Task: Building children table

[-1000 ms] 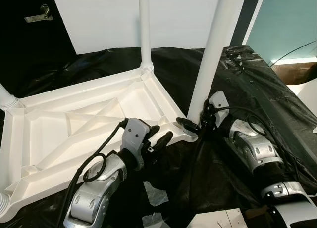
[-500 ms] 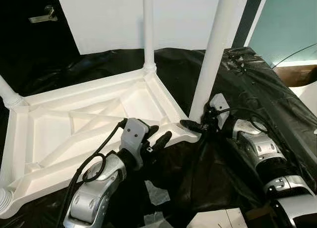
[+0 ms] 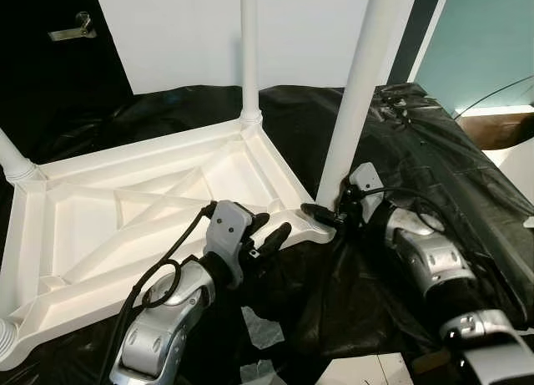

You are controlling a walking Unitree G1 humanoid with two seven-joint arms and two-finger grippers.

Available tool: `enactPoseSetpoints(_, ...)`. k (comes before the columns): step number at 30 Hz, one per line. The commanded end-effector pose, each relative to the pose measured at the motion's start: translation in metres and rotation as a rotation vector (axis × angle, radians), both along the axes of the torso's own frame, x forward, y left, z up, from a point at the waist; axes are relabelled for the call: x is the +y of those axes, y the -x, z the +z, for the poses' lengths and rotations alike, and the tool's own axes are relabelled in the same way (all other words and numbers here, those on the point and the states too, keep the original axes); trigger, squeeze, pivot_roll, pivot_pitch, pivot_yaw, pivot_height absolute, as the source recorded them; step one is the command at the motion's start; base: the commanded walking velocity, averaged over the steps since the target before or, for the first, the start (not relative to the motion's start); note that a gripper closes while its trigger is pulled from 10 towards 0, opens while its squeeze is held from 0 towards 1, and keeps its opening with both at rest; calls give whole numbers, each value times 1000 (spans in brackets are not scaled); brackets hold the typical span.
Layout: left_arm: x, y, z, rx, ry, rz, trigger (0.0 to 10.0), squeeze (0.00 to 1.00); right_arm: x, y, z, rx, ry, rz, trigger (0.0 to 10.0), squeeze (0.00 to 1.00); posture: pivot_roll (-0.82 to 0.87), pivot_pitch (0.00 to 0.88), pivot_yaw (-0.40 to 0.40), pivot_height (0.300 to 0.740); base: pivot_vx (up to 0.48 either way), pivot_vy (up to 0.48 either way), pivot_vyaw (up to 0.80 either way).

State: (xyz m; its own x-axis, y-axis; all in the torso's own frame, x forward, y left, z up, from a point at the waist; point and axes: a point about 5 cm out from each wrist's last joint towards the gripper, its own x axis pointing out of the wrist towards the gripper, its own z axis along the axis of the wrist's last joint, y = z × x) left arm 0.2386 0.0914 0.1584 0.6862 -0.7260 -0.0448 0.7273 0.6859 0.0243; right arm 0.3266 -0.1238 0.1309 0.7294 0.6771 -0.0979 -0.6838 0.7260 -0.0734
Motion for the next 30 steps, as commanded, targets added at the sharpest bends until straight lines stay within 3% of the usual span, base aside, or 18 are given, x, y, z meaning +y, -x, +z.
enactPoseSetpoints(1, 1, 1, -3, 9, -13, 16, 10000, 0, 5, 6, -19, 87, 6, -75, 10000, 0, 84, 0, -24, 740, 0, 0, 0)
enactPoseSetpoints(7, 1, 1, -4, 10, -21, 12, 10000, 0, 10, 9, -21, 96, -20, -145, 10000, 0, 85, 0, -25, 740, 0, 0, 0)
enactPoseSetpoints(8, 1, 2, -5, 13, -27, 8, 10000, 0, 14, 11, -23, 106, -64, -274, 10000, 0, 88, 0, -26, 740, 0, 0, 0)
enactPoseSetpoints(9, 1, 2, -5, 13, -27, 8, 10000, 0, 14, 11, -23, 106, -64, -274, 10000, 0, 88, 0, -26, 740, 0, 0, 0)
enactPoseSetpoints(10, 1, 3, -7, 16, -43, 2, 10000, 0, 17, 13, -25, 120, -106, -397, 10000, 0, 91, 0, -26, 740, 0, 0, 0)
enactPoseSetpoints(14, 2, 7, -11, 27, -70, -5, 10000, 0, 18, 16, -25, 126, -154, -491, 10000, 0, 92, 0, -21, 740, 0, 0, 0)
enactPoseSetpoints(28, 3, 8, -13, 31, -83, -4, 10000, 0, 21, 23, -18, 113, -154, -514, 10000, 0, 90, 0, -23, 740, 0, 0, 0)
enactPoseSetpoints(29, 3, 8, -13, 31, -82, -3, 10000, 0, 20, 23, -17, 104, -149, -525, 10000, 776, 90, 0, -24, 740, 0, 0, 0)
enactPoseSetpoints(30, 2, 8, -13, 30, -82, -3, 10000, 0, 18, 22, -16, 95, -149, -527, 10000, 1000, 90, 0, -24, 740, 0, 0, 0)
